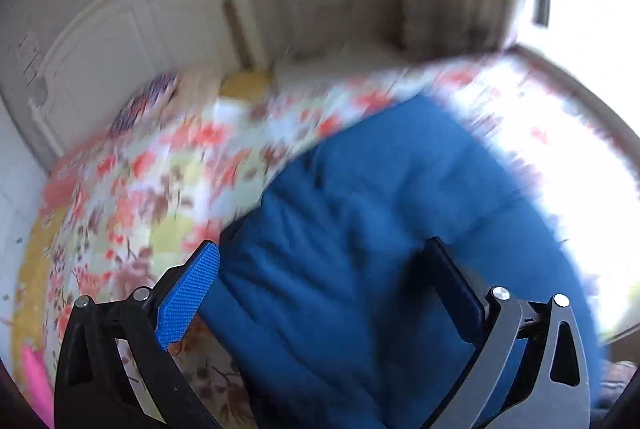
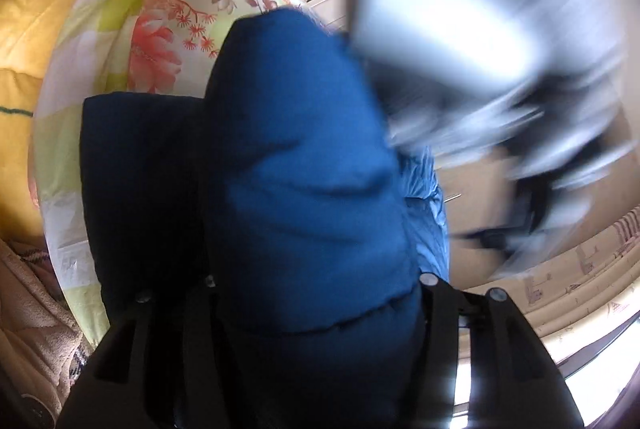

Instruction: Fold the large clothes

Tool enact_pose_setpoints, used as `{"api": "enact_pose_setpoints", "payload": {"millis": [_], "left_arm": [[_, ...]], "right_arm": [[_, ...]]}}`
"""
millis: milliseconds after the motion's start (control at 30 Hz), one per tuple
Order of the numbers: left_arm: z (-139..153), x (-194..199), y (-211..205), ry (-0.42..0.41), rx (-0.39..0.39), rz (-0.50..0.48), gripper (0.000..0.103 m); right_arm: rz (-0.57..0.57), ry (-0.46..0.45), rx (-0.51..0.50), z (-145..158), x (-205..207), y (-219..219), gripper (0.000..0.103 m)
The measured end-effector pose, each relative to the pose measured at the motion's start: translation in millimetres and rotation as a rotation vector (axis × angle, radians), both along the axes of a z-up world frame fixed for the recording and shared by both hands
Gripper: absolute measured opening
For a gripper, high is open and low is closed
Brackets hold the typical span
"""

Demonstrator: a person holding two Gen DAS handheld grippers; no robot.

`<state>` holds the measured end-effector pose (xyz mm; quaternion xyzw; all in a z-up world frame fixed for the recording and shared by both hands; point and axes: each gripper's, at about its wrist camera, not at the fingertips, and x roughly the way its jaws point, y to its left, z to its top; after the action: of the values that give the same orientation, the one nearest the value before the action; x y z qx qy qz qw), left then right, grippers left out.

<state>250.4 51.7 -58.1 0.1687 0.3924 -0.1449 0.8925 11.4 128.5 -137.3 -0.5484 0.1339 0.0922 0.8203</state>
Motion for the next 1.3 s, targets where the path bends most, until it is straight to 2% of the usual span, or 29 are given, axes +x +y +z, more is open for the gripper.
{"api": "enact_pose_setpoints", "payload": {"millis": [33, 67, 100, 167, 233, 267, 333, 433, 533, 567, 600, 633, 667, 733, 800, 833, 867, 933, 967, 1000, 1067, 1100, 1133, 1200, 1233, 1300], "left_arm": [[-17.5, 8.0, 6.5, 0.026, -0.039, -0.023, 0.099], [-28.4, 11.8, 18.4, 0.04, -0.111, -0.021, 0.099], [-30.7, 12.6, 25.0, 0.043, -0.127, -0.003, 0.099], [-32.0, 2.1, 25.9, -0.012, -0.078, 0.017, 0.099], [-30.4, -2.1, 24.8, -0.042, -0.059, 0.028, 0.099], [-30.3, -2.3, 24.8, -0.045, -0.062, 0.03, 0.099], [-30.3, 0.0, 26.6, -0.038, -0.081, 0.032, 0.099], [-29.6, -0.9, 25.5, -0.049, -0.086, 0.035, 0.099], [-29.3, -1.4, 25.5, -0.065, -0.096, 0.042, 0.099], [-29.6, -1.3, 26.5, -0.069, -0.102, 0.045, 0.099], [-29.8, -2.1, 28.5, -0.074, -0.112, 0.049, 0.099], [-29.6, -3.7, 31.4, -0.087, -0.118, 0.053, 0.099], [-30.3, -4.3, 33.7, -0.083, -0.123, 0.052, 0.099], [-26.5, -3.0, 33.4, -0.059, -0.095, 0.051, 0.099], [-8.9, -10.7, 22.2, -0.108, 0.042, 0.077, 0.099], [2.6, -15.3, 16.4, -0.135, 0.086, 0.09, 0.099], [13.1, -18.8, 13.8, -0.153, 0.087, 0.096, 0.099], [35.9, -26.5, 9.1, -0.173, 0.023, 0.102, 0.099], [39.7, -27.7, 5.6, -0.186, 0.017, 0.108, 0.099], [34.8, -25.6, -0.5, -0.202, 0.047, 0.125, 0.099], [4.2, -14.4, -7.5, -0.187, 0.134, 0.167, 0.099], [-19.9, -8.2, -6.6, -0.162, 0.125, 0.163, 0.099], [-25.9, -8.4, 3.4, -0.169, 0.06, 0.181, 0.099], [-23.8, -8.5, 18.7, -0.173, 0.042, 0.247, 0.099], [-24.5, -9.7, 20.1, -0.183, 0.052, 0.255, 0.099], [-24.9, -10.5, 21.8, -0.184, 0.049, 0.255, 0.099]], "right_arm": [[0.03, 0.002, -0.003, 1.2, -5.4, -4.9, 0.058], [0.055, 0.024, 0.001, 3.4, -12.2, -6.7, 0.061], [0.089, 0.062, 0.023, 8.2, -19.6, -14.0, 0.066], [0.173, 0.195, 0.172, 30.3, -35.0, -37.4, 0.071], [0.217, 0.362, 0.428, 65.1, -36.8, -73.4, 0.07], [0.218, 0.399, 0.52, 78.5, -33.0, -88.8, 0.07], [0.178, 0.387, 0.657, 103.1, -21.0, -116.9, 0.07], [0.092, 0.374, 0.755, 121.6, 15.2, -131.7, 0.07], [0.047, 0.427, 0.781, 109.0, 44.1, -112.3, 0.071], [0.044, 0.469, 0.736, 91.5, 54.7, -96.7, 0.071], [0.031, 0.515, 0.673, 71.2, 44.6, -85.6, 0.072], [0.022, 0.462, 0.603, 53.9, 43.6, -74.3, 0.072], [0.018, 0.448, 0.569, 48.7, 43.8, -69.6, 0.071], [0.014, 0.493, 0.572, 51.0, 48.9, -74.4, 0.07], [0.031, 0.503, 0.597, 50.8, 51.9, -82.2, 0.07], [0.033, 0.499, 0.604, 48.9, 53.7, -81.6, 0.07], [0.033, 0.489, 0.602, 45.7, 54.1, -80.3, 0.07], [0.03, 0.468, 0.585, 43.9, 52.9, -79.7, 0.07], [0.03, 0.463, 0.585, 44.3, 49.4, -80.7, 0.07], [0.032, 0.458, 0.59, 44.6, 48.4, -82.2, 0.07], [0.033, 0.442, 0.614, 47.5, 34.0, -84.1, 0.07], [0.044, 0.437, 0.619, 50.3, 31.2, -86.5, 0.07], [0.061, 0.458, 0.604, 53.6, 22.1, -83.5, 0.07], [0.119, 0.515, 0.586, 64.2, 15.5, -91.3, 0.07], [0.146, 0.547, 0.617, 74.4, 16.6, -103.2, 0.07], [0.156, 0.513, 0.684, 94.7, 26.4, -130.8, 0.069]]}}
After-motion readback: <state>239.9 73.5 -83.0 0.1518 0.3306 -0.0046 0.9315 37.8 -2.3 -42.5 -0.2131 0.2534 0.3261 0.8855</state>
